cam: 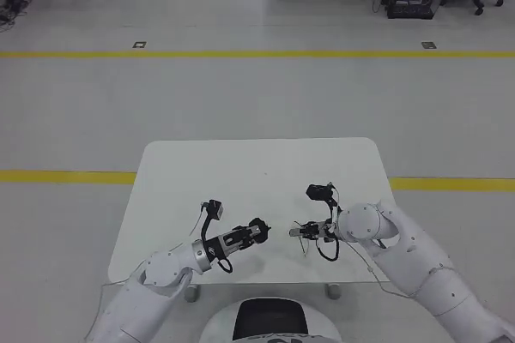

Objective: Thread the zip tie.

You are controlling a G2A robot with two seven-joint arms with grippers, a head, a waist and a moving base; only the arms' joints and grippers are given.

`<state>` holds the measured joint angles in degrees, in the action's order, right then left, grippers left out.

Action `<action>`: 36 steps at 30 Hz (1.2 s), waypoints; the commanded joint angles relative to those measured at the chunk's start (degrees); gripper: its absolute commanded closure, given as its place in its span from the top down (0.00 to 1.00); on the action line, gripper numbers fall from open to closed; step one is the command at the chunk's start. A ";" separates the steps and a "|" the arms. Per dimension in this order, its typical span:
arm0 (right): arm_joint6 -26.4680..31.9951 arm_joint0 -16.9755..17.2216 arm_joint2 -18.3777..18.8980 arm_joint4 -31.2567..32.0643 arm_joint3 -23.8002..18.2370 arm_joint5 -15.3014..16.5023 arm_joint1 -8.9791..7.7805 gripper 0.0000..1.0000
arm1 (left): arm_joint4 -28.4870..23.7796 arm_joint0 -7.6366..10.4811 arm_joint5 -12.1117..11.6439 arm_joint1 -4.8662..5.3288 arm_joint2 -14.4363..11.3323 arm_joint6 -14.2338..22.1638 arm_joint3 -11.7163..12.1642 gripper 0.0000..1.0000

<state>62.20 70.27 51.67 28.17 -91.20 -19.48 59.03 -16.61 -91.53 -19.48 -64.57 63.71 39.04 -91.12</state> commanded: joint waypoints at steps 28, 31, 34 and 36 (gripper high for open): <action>6.25 -3.01 -5.24 25.90 5.23 0.00 10.00 1.00 | 0.00 0.00 0.00 0.00 0.00 0.00 0.00 0.00; 6.70 -3.15 -5.14 27.25 6.23 0.00 10.78 1.00 | 0.00 0.00 0.00 0.00 0.00 0.00 0.00 0.00; 6.70 -3.15 -5.14 27.25 6.23 0.00 10.78 1.00 | 0.00 0.00 0.00 0.00 0.00 0.00 0.00 0.00; 6.70 -3.15 -5.14 27.25 6.23 0.00 10.78 1.00 | 0.00 0.00 0.00 0.00 0.00 0.00 0.00 0.00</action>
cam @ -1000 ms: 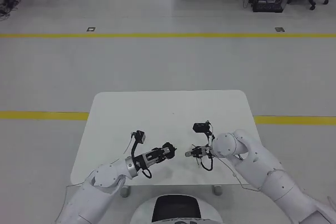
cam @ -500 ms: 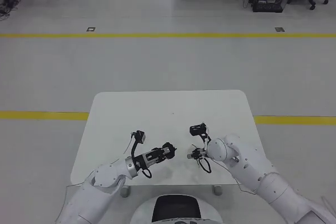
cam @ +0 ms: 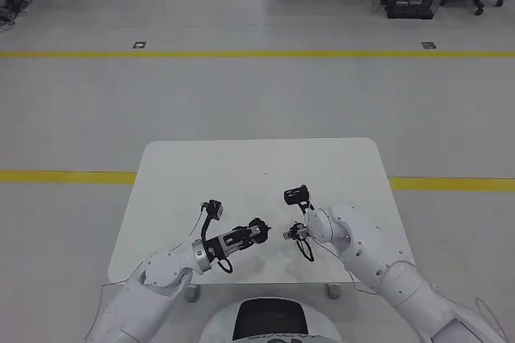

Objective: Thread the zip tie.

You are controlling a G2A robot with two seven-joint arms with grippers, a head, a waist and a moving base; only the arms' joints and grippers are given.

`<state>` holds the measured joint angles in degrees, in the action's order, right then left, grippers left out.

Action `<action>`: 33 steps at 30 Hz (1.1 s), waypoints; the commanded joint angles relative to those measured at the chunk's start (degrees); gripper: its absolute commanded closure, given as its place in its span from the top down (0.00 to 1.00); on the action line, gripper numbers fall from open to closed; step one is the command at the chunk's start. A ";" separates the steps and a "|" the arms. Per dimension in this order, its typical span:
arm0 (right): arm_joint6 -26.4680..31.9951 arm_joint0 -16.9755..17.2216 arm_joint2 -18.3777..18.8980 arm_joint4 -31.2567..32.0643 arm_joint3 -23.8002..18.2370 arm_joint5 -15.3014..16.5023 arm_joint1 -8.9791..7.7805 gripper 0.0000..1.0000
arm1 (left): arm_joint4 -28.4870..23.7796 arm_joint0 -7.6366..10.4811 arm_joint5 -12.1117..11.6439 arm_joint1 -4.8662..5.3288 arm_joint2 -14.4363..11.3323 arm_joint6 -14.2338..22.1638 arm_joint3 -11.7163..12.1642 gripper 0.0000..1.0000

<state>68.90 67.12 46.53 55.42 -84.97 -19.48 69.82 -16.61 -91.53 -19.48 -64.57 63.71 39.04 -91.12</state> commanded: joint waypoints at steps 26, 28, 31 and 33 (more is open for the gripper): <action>-3.53 -0.44 -1.08 0.14 1.28 2.18 0.80 1.00 | -3.50 -1.53 0.00 1.24 3.96 2.96 1.21 0.00; -3.53 -0.44 -1.08 0.14 1.28 2.18 0.80 1.00 | -3.92 -1.95 0.00 1.41 4.58 3.61 0.92 0.00; -3.53 -0.44 -1.08 0.14 1.28 2.18 0.80 1.00 | -4.70 -2.46 0.00 1.62 5.42 4.79 0.35 0.00; -3.53 -0.44 -1.08 0.14 1.28 2.18 0.80 1.00 | -4.42 -2.60 0.00 1.67 5.78 4.46 0.25 0.00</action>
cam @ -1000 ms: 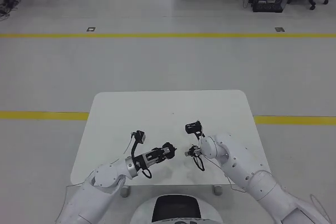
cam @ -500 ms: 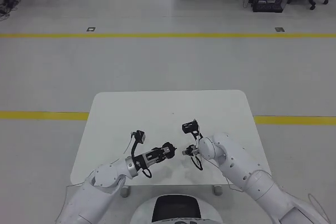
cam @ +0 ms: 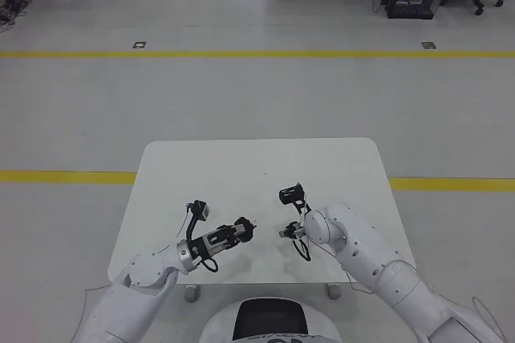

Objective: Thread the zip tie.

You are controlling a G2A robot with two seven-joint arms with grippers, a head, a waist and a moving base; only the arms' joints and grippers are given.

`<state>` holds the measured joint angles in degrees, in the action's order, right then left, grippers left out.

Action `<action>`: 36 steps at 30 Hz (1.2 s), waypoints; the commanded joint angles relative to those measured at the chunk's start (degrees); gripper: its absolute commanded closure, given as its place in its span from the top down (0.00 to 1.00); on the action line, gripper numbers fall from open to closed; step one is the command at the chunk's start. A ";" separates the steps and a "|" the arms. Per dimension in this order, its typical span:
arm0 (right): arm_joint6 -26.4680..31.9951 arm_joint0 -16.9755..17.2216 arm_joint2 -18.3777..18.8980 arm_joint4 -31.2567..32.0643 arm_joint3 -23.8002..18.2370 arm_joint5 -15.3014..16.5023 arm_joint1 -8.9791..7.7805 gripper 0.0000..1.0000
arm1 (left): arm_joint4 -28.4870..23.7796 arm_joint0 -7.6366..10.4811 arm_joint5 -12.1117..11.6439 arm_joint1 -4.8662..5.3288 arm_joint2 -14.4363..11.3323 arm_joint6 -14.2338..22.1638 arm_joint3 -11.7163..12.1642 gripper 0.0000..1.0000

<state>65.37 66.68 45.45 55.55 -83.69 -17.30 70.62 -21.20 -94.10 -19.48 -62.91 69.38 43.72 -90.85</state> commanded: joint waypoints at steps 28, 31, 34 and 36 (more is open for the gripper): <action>4.13 6.47 4.92 4.91 -6.74 -2.18 -0.09 0.43 | 0.17 -0.03 0.00 0.01 0.11 -0.21 -0.02 0.00; 3.68 6.18 4.89 4.94 -5.45 -2.18 0.25 0.42 | 0.17 -0.03 0.00 0.01 0.11 -0.21 -0.02 0.00; 3.17 5.46 4.40 4.73 -3.77 -2.18 0.68 0.41 | 0.17 -0.03 0.00 0.01 0.11 -0.21 -0.02 0.00; 2.66 4.79 4.03 4.37 -2.26 -2.18 0.99 0.39 | 0.17 -0.03 0.00 0.01 0.11 -0.21 -0.02 0.00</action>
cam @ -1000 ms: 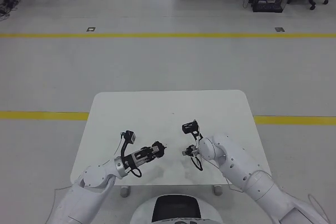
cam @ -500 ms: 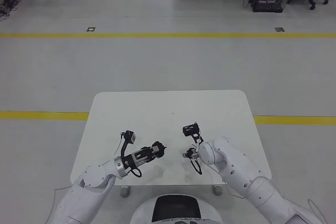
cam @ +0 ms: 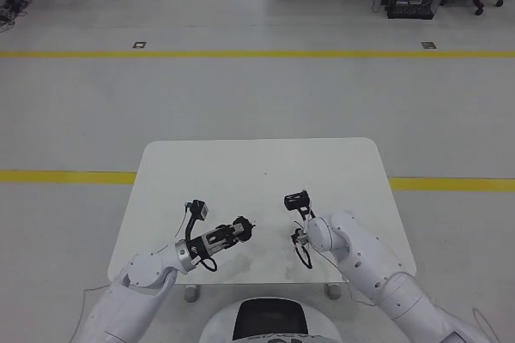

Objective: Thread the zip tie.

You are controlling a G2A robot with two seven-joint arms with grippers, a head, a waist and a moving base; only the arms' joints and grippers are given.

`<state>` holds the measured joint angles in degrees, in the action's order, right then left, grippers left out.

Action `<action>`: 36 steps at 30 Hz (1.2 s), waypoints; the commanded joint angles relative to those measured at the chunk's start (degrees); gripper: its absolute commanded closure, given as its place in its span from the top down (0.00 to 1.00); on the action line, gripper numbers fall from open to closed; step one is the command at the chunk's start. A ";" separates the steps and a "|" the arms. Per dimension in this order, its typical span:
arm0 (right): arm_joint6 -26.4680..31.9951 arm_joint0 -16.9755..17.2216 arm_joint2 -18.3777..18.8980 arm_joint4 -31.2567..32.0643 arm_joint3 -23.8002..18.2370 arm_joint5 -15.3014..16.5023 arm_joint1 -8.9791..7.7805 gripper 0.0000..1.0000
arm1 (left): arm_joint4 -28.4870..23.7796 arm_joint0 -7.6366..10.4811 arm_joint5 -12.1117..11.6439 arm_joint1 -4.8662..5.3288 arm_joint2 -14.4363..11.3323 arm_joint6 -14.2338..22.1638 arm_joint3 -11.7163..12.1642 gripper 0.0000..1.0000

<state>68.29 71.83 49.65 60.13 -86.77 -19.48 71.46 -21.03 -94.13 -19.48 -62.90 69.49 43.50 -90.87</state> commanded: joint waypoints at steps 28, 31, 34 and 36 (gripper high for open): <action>-3.13 -6.90 -4.89 -2.41 16.86 0.00 5.11 0.23 | 0.00 0.00 0.00 0.00 0.00 0.00 0.00 0.00; -3.09 -7.27 -5.12 -2.34 18.06 0.00 5.58 0.22 | 0.00 0.00 0.00 0.00 0.00 0.00 0.00 0.00; -3.27 -7.57 -5.30 -2.43 19.09 0.00 6.02 0.21 | 0.00 0.00 0.00 0.00 0.00 0.00 0.00 0.00; -3.42 -7.70 -5.37 -2.54 19.66 0.00 6.26 0.21 | 0.00 0.00 0.00 0.00 0.00 0.00 0.00 0.00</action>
<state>64.96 64.20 44.31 57.66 -67.42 -19.48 77.60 -21.03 -94.13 -19.48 -62.90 69.49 43.50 -90.87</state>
